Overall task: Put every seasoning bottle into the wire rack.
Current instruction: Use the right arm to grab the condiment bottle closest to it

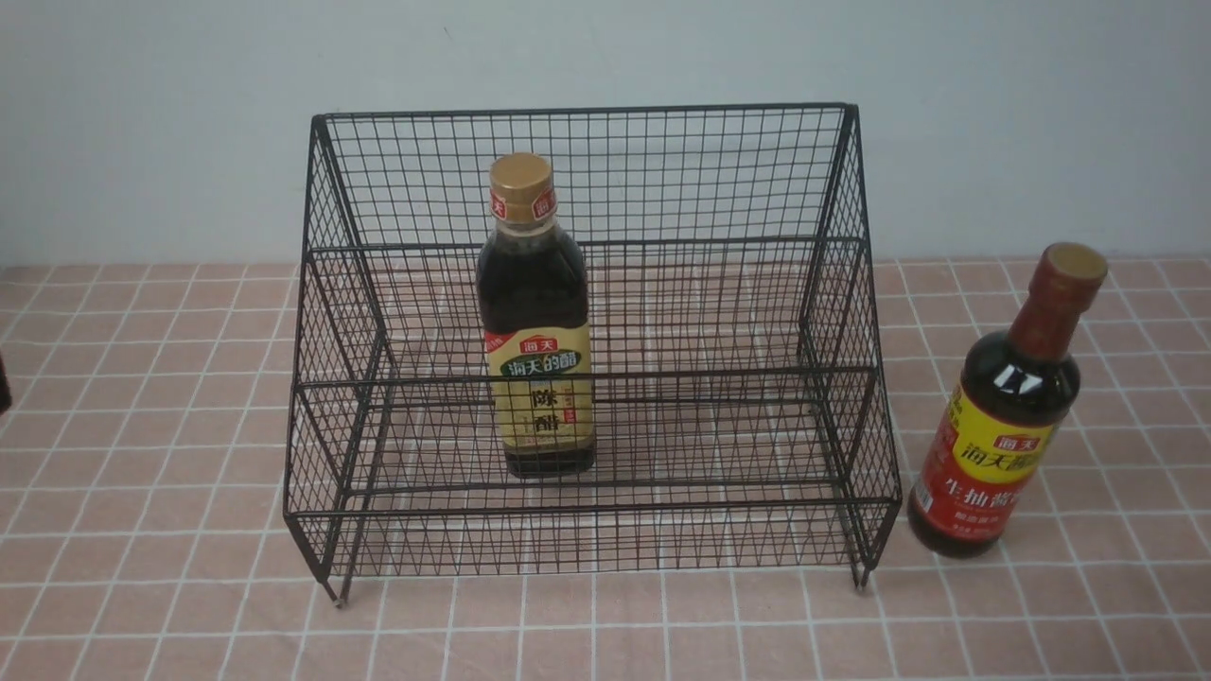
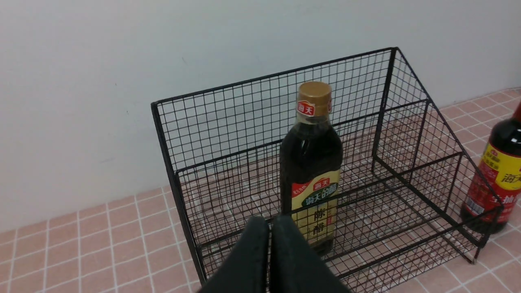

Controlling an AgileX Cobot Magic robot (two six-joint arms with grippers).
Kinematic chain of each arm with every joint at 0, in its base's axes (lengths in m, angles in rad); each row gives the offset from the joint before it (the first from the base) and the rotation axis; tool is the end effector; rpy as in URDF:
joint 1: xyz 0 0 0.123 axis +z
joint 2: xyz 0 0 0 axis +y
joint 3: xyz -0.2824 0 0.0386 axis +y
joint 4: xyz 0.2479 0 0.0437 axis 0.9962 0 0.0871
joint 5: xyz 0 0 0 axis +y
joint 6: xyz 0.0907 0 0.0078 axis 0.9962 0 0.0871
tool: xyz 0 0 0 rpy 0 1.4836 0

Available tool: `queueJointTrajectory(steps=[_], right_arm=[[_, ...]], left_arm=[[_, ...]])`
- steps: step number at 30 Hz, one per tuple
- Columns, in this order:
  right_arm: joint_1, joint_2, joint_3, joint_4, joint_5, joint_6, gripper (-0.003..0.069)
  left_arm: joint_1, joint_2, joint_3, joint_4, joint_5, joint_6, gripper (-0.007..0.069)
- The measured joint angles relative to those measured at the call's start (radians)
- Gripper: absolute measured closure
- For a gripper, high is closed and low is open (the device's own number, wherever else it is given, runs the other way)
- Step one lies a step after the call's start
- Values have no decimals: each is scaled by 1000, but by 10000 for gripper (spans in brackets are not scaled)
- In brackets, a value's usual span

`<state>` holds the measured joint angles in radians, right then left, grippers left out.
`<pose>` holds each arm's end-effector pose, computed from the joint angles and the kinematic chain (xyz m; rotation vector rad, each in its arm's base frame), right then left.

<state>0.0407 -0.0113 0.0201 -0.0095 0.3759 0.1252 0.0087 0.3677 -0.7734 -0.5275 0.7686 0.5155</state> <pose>0.0524 0.0018 0.1731 0.0731 1.8682 0.1052 0.0446 -0.0315 0.3812 0.3532 1.7306 -0.2243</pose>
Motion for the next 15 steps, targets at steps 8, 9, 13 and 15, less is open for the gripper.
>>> queueJointTrajectory(steps=[8, 9, 13, 15], right_arm=[[0, 0, 0, 0, 0, 0, 673], [0, 0, 0, 0, 0, 0, 673], [0, 0, 0, 0, 0, 0, 673], [0, 0, 0, 0, 0, 0, 673]], left_arm=[[0, -104, 1, 16, 39, 2, 631], [0, -107, 1, 15, 38, 2, 631], [0, -107, 33, 18, -20, 0, 631], [0, -117, 86, 29, -95, -10, 631]])
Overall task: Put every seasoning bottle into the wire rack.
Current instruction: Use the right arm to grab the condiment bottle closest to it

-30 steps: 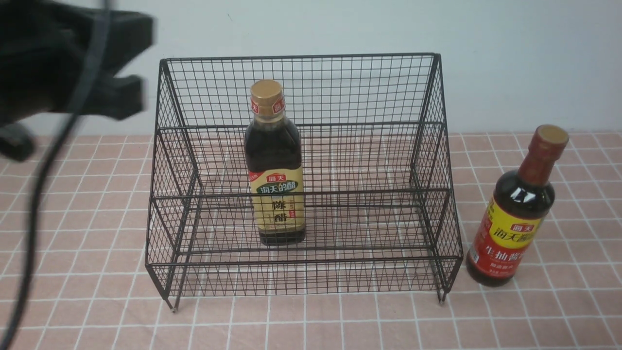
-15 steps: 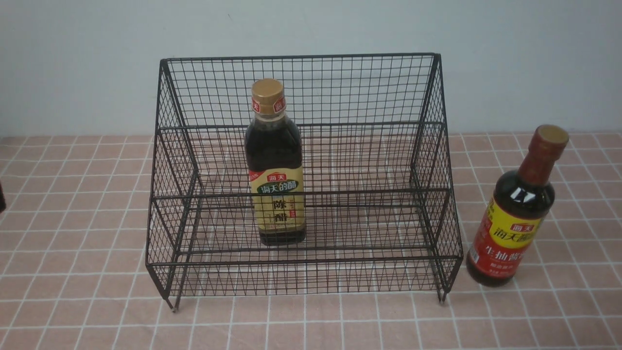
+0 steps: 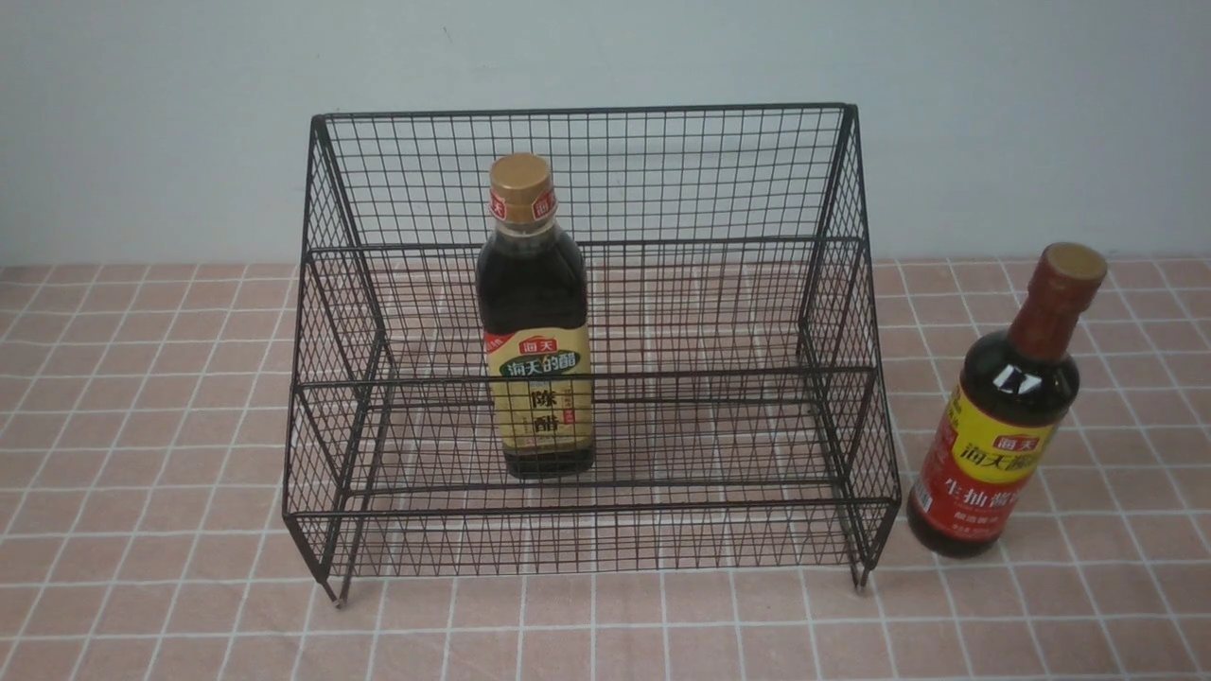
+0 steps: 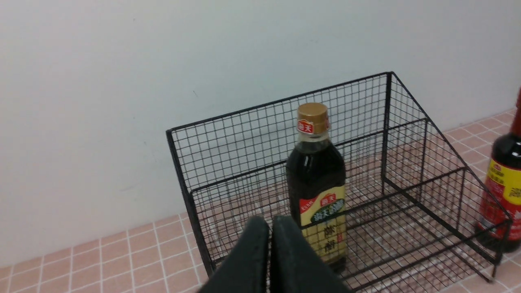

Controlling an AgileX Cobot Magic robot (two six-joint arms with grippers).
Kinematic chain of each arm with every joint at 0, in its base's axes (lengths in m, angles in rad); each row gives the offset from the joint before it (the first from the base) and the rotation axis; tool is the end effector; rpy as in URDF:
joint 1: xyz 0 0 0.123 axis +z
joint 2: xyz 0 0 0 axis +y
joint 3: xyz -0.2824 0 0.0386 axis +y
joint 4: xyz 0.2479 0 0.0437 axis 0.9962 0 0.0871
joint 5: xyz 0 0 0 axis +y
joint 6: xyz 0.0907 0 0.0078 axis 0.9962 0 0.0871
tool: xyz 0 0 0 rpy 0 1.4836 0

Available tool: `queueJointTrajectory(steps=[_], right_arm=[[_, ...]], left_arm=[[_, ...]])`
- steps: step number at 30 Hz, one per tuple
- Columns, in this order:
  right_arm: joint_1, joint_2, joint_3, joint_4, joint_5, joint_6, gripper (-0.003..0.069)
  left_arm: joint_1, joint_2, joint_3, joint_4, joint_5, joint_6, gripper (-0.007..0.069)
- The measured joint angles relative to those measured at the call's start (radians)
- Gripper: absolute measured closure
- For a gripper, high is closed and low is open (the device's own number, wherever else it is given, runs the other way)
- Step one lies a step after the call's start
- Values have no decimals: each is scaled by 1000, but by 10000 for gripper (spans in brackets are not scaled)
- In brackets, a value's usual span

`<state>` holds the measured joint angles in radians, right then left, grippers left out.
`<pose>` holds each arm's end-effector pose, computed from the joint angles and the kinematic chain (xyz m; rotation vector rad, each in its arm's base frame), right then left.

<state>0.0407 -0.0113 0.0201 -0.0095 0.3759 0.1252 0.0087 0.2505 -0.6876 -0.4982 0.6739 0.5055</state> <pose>0.0524 0.0018 0.1731 0.0731 1.8682 0.1052 0.0288 -0.0269 0.3672 0.3069 1.6282 -0.1656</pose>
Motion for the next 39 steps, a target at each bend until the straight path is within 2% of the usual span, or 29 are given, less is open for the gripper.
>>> queueJointTrajectory(steps=[7, 9, 10, 13, 18, 24, 39], right_arm=[[0, 0, 0, 0, 0, 0, 673], [0, 0, 0, 0, 0, 0, 673], [0, 0, 0, 0, 0, 0, 673], [0, 0, 0, 0, 0, 0, 673], [0, 0, 0, 0, -1, 0, 673], [0, 0, 0, 0, 0, -3, 673], [0, 0, 0, 0, 0, -4, 673]], left_arm=[[0, -77, 211, 125, -180, -83, 631], [0, -124, 355, 223, -242, -148, 631], [0, -132, 377, 231, -248, -160, 631], [0, -222, 554, 357, -265, -292, 631], [-7, -261, 692, 416, -271, -409, 631], [-133, -262, 711, 498, -285, -462, 631], [-102, -262, 711, 498, -288, -479, 631]])
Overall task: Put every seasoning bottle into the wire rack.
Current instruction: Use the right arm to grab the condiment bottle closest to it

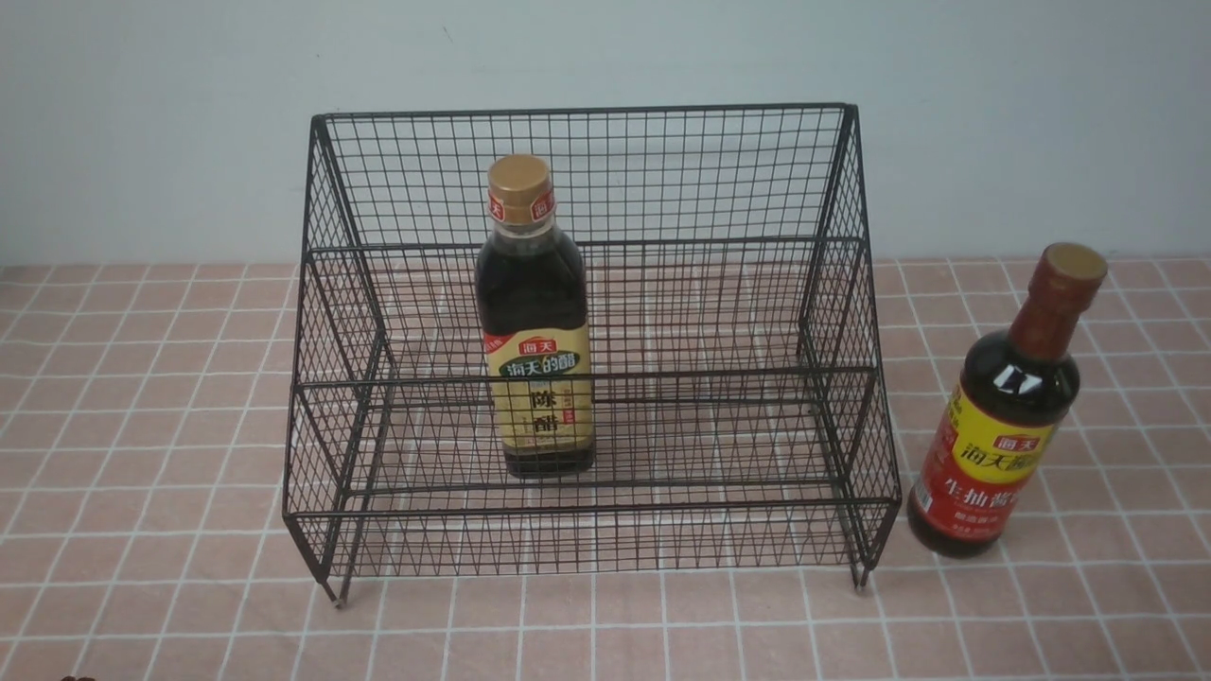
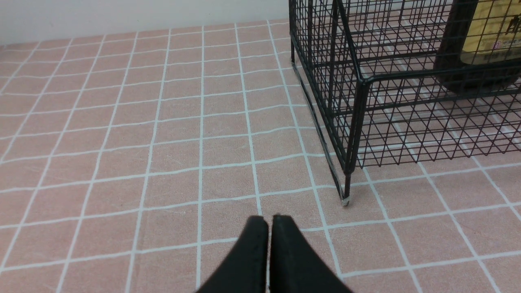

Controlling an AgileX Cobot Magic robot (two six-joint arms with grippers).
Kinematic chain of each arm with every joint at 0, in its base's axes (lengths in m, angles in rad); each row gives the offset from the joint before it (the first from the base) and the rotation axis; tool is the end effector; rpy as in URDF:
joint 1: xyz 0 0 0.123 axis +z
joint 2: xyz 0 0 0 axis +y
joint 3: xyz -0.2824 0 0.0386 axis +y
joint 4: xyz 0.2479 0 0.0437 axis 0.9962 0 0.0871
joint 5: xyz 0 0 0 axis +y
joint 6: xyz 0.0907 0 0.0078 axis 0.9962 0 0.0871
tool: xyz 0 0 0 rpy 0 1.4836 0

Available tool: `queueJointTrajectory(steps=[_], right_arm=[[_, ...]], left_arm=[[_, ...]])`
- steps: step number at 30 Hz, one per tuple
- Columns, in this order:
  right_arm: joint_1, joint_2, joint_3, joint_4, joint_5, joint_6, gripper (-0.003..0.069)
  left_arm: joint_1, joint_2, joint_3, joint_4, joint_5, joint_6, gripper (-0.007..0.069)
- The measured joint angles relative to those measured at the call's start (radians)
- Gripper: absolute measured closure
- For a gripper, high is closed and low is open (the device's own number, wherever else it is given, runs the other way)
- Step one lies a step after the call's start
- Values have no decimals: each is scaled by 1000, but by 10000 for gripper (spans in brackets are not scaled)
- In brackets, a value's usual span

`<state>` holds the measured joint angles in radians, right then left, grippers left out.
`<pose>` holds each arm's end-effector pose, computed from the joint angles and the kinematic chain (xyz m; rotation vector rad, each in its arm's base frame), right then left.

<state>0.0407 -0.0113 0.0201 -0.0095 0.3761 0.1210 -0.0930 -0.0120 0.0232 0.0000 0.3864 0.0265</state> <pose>0.0524 0.0018 0.1731 0.0692 1.8685 0.1023 0.0520 -0.0048 0.1712 0.1123 1.8781 -0.0456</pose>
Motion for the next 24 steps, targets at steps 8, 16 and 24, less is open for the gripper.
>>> queueJointTrajectory(steps=[8, 16, 24], right_arm=[[0, 0, 0, 0, 0, -2, 673], [0, 0, 0, 0, 0, -3, 673], [0, 0, 8, 55, -226, -2, 673]], left_arm=[[0, 0, 0, 0, 0, 0, 631], [0, 0, 0, 7, 0, 0, 631], [0, 0, 0, 10, 0, 0, 631]])
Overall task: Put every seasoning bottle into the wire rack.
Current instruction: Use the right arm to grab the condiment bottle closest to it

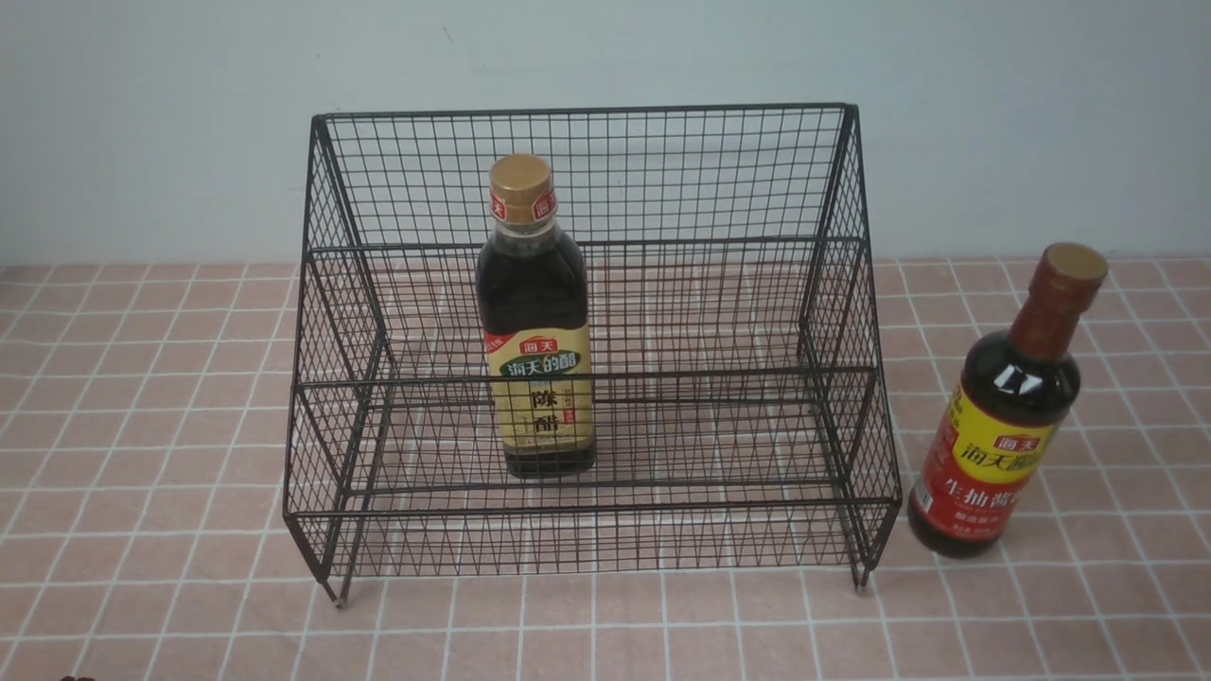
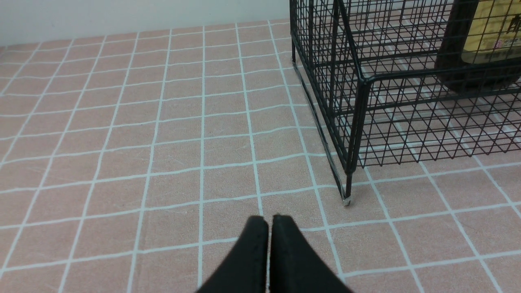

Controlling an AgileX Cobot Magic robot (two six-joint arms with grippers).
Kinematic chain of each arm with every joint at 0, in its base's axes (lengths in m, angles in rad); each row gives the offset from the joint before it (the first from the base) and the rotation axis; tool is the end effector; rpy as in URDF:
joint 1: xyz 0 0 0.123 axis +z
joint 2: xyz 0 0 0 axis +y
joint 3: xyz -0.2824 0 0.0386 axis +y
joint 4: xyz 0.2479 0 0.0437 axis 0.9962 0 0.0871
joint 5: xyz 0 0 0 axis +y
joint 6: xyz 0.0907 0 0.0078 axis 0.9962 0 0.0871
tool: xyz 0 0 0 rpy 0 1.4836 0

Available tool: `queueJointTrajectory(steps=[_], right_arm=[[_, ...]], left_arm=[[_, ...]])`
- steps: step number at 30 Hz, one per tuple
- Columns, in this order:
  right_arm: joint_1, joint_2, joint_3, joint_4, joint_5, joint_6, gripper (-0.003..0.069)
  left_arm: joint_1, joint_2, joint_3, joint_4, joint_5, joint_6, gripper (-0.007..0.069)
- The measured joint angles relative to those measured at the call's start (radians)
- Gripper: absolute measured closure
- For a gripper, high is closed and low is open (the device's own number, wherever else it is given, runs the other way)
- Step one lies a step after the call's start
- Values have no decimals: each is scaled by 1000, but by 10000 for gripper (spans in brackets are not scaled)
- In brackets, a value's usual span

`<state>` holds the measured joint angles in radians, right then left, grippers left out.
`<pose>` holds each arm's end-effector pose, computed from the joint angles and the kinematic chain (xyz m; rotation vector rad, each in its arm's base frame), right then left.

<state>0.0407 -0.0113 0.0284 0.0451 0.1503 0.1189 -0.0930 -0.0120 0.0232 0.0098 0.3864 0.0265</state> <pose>0.0565 0.0029 0.1905 0.0963 1.6505 0.1611 0.0520 -0.0045 0.1712 0.1183 1.8776 -0.0359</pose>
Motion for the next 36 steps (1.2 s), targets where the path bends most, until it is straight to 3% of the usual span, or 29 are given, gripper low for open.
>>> queueJointTrajectory(steps=[3, 13, 19, 29, 35, 36], right_arm=[[0, 0, 0, 54, -186, 0, 673], [0, 0, 0, 71, -310, 3, 673], [0, 5, -6, 94, -399, 76, 673], [0, 424, -363, -85, -345, 203, 643], [2, 719, -500, -206, -332, 276, 550], [14, 776, -524, -240, -336, 297, 503]], left_arm=[[0, 0, 0, 0, 0, 0, 631], [0, 0, 0, 0, 0, 0, 631], [0, 0, 0, 0, 0, 0, 631], [0, 0, 0, 0, 0, 0, 631], [0, 0, 0, 0, 0, 0, 631], [0, 0, 0, 1, 0, 0, 631]])
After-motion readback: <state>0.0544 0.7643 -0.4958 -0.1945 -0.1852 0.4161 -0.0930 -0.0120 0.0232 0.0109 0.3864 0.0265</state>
